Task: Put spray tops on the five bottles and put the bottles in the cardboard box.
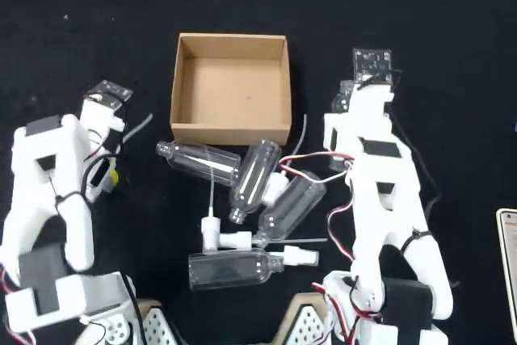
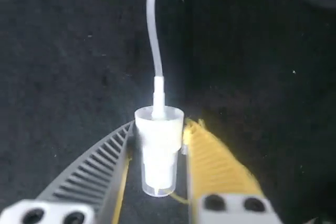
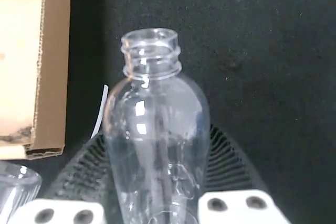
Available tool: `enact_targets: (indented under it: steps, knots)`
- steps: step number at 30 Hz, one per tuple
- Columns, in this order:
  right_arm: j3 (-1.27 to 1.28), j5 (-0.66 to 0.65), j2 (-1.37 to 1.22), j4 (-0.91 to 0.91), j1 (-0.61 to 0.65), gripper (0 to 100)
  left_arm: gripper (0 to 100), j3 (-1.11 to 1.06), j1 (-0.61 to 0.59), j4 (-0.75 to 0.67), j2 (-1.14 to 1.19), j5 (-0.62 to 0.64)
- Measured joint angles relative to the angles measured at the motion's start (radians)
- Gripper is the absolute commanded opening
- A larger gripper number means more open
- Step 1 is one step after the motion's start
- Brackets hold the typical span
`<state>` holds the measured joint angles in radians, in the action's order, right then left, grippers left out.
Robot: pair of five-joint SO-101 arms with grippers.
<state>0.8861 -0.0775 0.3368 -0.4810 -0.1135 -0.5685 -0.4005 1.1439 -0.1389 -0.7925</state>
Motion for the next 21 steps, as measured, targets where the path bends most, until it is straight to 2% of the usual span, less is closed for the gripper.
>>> enact_targets:
  steps: [5,11,16,21]
  knots:
    - [0.002,0.002,0.000,0.002,0.000,7.1,29,0.086,0.000,0.017,0.069,-0.054]
    - [0.002,0.003,0.000,0.008,0.000,7.1,29,0.224,-0.055,0.169,0.084,-0.187]
    - [0.002,0.003,0.000,0.011,0.000,7.1,29,0.236,-0.114,0.235,0.123,-0.276]
    - [0.002,0.003,0.000,0.011,0.000,7.0,29,0.227,-0.115,0.267,0.129,-0.295]
